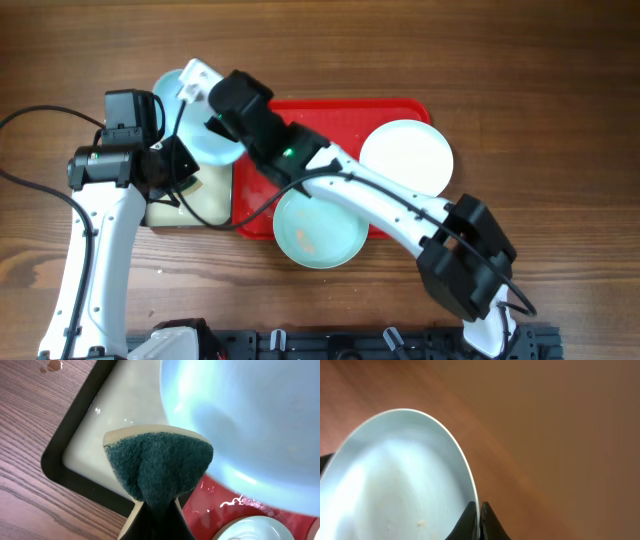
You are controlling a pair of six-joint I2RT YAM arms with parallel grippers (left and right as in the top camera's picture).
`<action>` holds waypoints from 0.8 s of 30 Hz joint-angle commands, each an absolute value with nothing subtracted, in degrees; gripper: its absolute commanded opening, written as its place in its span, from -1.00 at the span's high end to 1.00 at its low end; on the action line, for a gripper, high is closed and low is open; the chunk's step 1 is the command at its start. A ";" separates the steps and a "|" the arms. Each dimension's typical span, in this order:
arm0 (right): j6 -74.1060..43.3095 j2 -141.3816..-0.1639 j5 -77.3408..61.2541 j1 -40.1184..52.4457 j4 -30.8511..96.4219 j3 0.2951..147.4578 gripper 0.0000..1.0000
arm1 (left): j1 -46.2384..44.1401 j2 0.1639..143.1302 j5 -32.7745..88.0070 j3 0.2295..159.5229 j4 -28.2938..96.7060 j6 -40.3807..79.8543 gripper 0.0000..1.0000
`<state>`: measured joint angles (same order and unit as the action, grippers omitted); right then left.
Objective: Clean dirty plates on tray and stack at the side
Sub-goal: 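Carry the blue plate right and set it on the table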
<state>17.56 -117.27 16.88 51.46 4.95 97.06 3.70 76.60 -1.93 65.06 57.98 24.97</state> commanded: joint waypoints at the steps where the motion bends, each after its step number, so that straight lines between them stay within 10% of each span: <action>1: -2.83 -117.89 4.36 47.13 7.60 97.78 0.91 | 3.49 76.12 -1.54 64.82 57.60 25.74 0.92; 24: -12.23 -100.77 -13.63 0.84 43.51 97.78 0.91 | 3.49 76.12 -1.52 64.82 55.75 25.74 0.92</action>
<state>-10.94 -101.08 -10.79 6.76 41.98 97.12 3.70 76.60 -1.78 65.06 56.10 24.97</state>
